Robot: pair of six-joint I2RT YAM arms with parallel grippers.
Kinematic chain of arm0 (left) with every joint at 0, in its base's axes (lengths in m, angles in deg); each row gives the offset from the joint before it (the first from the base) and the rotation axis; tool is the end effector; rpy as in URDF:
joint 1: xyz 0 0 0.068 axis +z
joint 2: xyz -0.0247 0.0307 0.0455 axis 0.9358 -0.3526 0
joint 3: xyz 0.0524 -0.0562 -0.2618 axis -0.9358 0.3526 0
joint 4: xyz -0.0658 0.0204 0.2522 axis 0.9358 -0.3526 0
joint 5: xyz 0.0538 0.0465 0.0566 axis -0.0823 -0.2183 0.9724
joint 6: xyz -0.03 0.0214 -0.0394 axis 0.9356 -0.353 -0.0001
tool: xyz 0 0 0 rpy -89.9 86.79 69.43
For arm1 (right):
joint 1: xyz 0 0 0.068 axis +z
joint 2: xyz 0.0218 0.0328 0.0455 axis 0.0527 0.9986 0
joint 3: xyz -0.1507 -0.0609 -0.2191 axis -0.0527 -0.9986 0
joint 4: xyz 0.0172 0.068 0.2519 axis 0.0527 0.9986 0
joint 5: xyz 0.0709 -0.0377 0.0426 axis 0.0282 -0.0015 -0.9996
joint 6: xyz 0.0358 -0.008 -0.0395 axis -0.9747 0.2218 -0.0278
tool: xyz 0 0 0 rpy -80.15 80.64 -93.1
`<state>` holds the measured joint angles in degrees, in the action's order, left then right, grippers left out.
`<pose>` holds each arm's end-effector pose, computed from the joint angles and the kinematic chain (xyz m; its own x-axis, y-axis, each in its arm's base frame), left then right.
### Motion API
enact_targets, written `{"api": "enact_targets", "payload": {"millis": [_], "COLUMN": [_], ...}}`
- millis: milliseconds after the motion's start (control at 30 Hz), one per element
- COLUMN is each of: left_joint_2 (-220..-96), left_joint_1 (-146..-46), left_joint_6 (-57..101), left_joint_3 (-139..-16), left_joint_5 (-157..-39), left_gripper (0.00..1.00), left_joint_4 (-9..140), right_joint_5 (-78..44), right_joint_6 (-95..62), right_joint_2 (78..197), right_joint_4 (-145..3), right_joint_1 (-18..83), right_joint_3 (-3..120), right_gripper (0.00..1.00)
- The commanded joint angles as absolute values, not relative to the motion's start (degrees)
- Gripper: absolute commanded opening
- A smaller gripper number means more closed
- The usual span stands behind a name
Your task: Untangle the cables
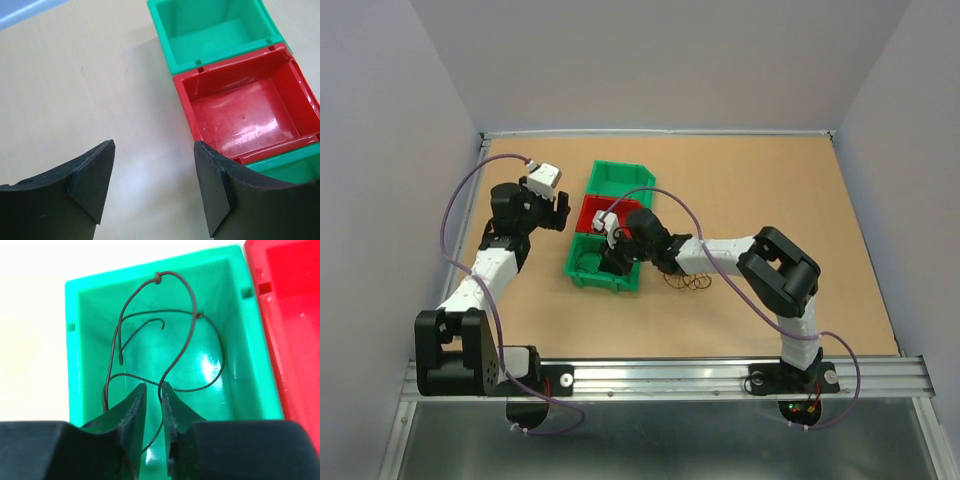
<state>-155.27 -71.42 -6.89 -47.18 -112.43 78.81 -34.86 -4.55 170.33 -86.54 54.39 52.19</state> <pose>0.2847 -0.0240 0.2620 -0.1415 0.2781 -0.9501 0.4630 0.8669 0.1848 0.2605 0.3501 0.1704 -0.2300 -0.4130 -0.8812 -0.9601 0.2442 0.1362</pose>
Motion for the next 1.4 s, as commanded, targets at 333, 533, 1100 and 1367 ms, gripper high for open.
{"api": "enact_targets", "payload": {"millis": [333, 533, 1100, 1367], "left_joint_2": [-145.69, -144.03, -135.84, -137.69], "left_joint_1": [-69.79, -69.79, -69.79, -83.21], "left_joint_6": [-3.26, -3.87, -8.61, -16.95], "left_joint_3": [-46.55, -44.97, -35.03, -40.74], "left_joint_5": [-118.62, -117.57, -129.41, -133.78], "left_gripper": [0.80, 0.80, 0.99, 0.99], "left_joint_4": [79.93, 82.30, 96.47, 89.78], "right_joint_5": [-20.18, -21.23, 11.27, 19.98], "right_joint_6": [2.54, 2.37, -11.06, -20.21], "right_joint_2": [165.17, 161.22, 135.30, 121.05], "right_joint_4": [-86.83, -86.48, -75.95, -77.60], "right_joint_1": [54.26, 52.59, 51.97, 51.53], "right_joint_3": [56.06, 56.59, 46.93, 25.06], "right_gripper": [0.62, 0.89, 0.94, 0.92]}}
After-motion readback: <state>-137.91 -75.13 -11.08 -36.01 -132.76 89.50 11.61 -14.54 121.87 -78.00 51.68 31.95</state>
